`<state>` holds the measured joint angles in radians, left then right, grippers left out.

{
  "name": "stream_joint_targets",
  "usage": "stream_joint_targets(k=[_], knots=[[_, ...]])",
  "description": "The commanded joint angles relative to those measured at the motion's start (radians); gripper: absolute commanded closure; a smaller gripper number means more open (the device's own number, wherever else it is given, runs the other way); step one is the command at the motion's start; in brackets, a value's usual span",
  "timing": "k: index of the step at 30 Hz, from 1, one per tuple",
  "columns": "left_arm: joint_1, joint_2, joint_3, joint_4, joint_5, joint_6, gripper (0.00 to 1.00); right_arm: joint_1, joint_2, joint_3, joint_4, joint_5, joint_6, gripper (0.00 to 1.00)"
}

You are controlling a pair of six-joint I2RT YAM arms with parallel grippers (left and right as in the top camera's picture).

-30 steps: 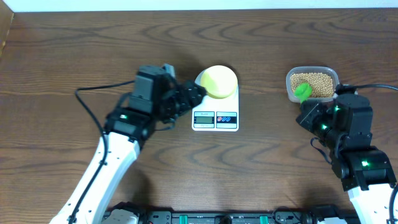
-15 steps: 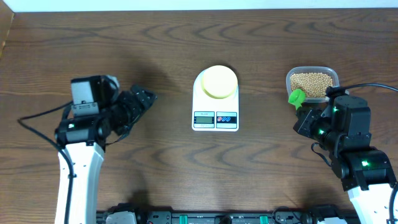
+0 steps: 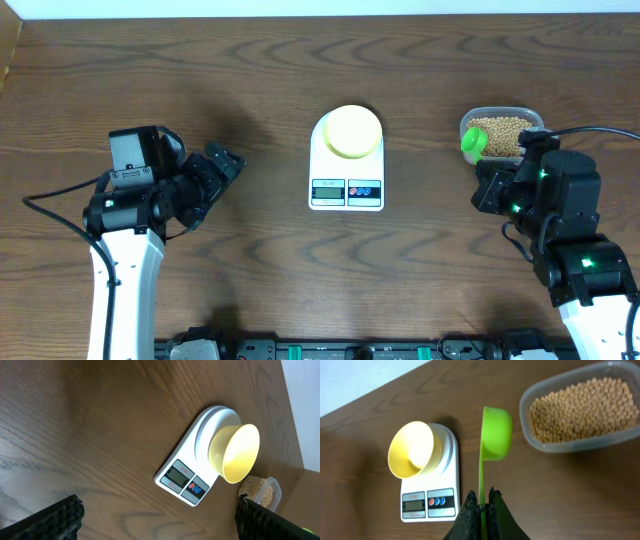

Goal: Scoop item into bowl and weigh 50g on scale
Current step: 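Retract the left arm and move the scoop past the soybean tub with the right gripper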

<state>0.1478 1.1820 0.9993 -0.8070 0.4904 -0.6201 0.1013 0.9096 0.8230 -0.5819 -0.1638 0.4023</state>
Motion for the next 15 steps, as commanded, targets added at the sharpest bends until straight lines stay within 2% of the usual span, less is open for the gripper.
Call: stream_joint_targets(k=[1, 15], knots=[[0.004, 0.000, 0.018, -0.003, -0.016, 0.018, 0.02, -0.002, -0.002, 0.016, 0.012, -0.003, -0.063, 0.99], [0.004, 0.000, 0.018, -0.003, -0.016, 0.018, 0.02, -0.002, -0.002, 0.016, 0.039, -0.003, -0.067, 0.99]])
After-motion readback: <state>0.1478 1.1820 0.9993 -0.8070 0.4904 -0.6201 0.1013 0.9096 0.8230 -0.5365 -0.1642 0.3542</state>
